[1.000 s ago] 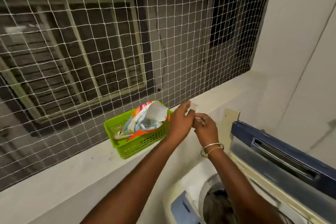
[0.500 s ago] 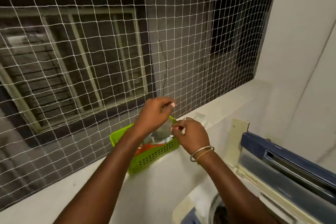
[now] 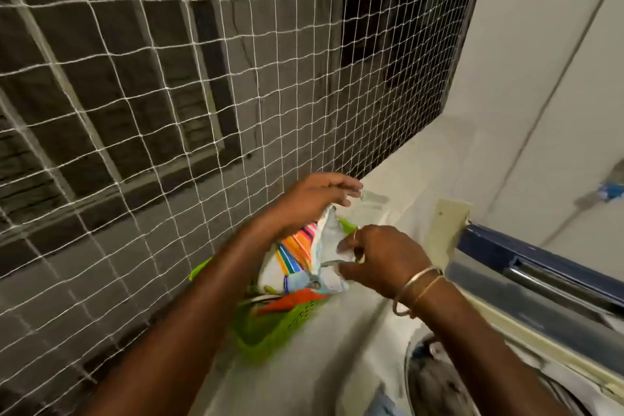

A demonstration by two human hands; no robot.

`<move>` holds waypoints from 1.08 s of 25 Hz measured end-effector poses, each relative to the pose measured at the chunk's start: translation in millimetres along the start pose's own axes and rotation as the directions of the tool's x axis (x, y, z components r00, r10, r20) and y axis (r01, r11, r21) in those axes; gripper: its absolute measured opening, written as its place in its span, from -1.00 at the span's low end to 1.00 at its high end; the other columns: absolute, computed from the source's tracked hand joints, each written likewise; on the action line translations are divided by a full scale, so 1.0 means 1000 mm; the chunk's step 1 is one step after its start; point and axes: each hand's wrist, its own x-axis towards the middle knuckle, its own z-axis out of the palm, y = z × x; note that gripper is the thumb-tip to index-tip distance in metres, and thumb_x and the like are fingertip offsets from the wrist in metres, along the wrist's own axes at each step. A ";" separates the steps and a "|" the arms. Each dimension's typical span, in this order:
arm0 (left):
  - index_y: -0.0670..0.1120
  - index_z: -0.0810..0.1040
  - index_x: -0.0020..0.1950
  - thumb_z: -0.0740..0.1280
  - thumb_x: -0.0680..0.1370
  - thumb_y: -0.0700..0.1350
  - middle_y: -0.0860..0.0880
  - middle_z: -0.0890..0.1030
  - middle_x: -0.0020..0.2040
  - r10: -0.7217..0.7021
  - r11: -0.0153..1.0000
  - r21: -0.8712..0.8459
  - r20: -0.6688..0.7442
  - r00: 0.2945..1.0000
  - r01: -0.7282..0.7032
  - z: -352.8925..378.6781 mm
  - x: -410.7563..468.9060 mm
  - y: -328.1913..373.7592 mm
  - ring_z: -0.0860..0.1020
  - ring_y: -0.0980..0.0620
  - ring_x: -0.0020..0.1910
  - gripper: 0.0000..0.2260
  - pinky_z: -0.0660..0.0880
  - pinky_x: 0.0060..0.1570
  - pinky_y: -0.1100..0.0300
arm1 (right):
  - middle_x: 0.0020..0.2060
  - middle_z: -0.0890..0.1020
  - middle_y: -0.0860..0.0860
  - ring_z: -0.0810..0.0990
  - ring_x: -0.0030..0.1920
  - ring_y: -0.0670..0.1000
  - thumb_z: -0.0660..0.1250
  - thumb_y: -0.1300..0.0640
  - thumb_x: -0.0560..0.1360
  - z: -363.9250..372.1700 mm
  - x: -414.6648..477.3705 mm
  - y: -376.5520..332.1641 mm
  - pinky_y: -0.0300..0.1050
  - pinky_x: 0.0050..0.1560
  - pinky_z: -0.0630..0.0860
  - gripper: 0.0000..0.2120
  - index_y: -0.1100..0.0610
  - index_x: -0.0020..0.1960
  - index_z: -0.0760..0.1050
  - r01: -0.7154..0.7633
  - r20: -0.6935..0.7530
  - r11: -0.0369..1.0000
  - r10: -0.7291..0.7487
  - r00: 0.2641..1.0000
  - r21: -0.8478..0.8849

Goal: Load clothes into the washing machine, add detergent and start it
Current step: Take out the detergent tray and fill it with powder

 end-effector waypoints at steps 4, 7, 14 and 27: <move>-0.18 0.59 0.26 0.18 0.61 -0.30 -0.15 0.65 0.18 0.003 0.999 -0.045 0.056 0.998 -0.001 -0.003 0.014 -0.006 0.61 0.02 0.05 -0.70 0.47 -0.06 0.27 | 0.00 0.68 -0.04 0.64 0.04 0.07 0.41 -0.14 0.41 0.003 0.007 -0.007 -0.15 -0.08 0.48 -0.75 -0.12 0.06 0.64 -0.102 0.026 0.990 0.105 0.994 -0.101; -0.17 0.58 0.27 0.18 0.62 -0.28 -0.15 0.64 0.19 -0.017 0.999 -0.033 0.040 0.999 0.019 -0.001 0.017 -0.003 0.58 0.00 0.04 -0.71 0.44 -0.04 0.19 | -0.06 0.67 -0.01 0.64 -0.01 0.10 0.40 -0.06 0.43 0.003 0.007 -0.014 -0.13 -0.12 0.49 -0.81 -0.10 0.02 0.66 -0.121 -0.007 0.985 0.121 0.993 -0.122; -0.23 0.60 0.23 0.21 0.62 -0.28 -0.22 0.66 0.15 -0.067 0.998 0.013 -0.092 0.993 0.069 0.002 0.018 -0.004 0.58 -0.07 0.01 -0.74 0.46 0.07 0.05 | -0.10 0.49 0.01 0.54 -0.02 0.09 0.30 -0.06 0.48 0.026 -0.001 -0.014 -0.13 -0.27 0.35 -0.80 -0.01 -0.08 0.67 0.017 -0.292 0.996 -0.042 0.955 -0.087; -0.17 0.64 0.13 0.26 0.59 -0.22 -0.15 0.69 0.08 -0.110 0.994 -0.013 -0.175 0.978 0.109 -0.008 0.010 -0.003 0.61 -0.10 -0.05 -0.80 0.53 0.15 -0.05 | -0.45 0.56 0.10 0.55 -0.37 0.16 0.09 0.04 0.31 0.031 0.013 -0.038 -0.08 -0.36 0.44 -0.69 0.10 -0.44 0.53 0.325 -0.397 0.943 -0.325 0.859 -0.069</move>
